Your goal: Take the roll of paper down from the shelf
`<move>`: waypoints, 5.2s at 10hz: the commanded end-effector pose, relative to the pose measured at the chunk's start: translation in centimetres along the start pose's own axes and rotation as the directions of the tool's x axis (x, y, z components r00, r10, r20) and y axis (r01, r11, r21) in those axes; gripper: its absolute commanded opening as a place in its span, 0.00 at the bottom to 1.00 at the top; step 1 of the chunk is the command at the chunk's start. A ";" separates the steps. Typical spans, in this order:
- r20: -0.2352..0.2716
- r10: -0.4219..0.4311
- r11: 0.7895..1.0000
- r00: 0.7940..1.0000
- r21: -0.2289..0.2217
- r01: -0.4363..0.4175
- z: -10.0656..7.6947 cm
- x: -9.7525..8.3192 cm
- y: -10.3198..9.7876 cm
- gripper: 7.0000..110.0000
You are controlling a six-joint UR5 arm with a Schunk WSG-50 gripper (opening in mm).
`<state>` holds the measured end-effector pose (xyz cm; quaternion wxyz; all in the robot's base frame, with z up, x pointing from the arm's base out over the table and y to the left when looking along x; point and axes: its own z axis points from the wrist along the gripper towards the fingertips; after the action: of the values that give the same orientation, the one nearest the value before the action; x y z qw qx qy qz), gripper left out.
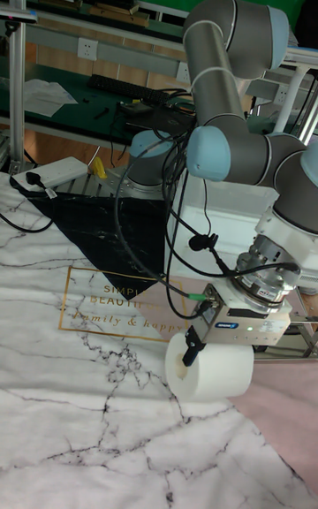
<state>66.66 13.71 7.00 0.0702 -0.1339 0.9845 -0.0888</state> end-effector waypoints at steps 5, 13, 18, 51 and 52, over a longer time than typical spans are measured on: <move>0.015 0.116 0.989 0.993 -0.093 -0.114 -0.2 -0.5 1.5 0.57; -0.019 0.108 0.992 0.994 -0.060 -0.109 2.0 4.3 -5.1 0.57; -0.081 0.207 0.936 0.975 -0.275 -0.221 0.8 3.3 1.1 0.57; -0.874 0.015 0.995 0.485 0.059 0.077 -7.6 17.1 -3.7 0.79; -0.863 -0.009 0.996 0.505 0.035 0.077 -7.2 17.1 -3.7 0.79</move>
<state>49.94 7.80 12.04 -0.4200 -0.0745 0.8910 -0.1551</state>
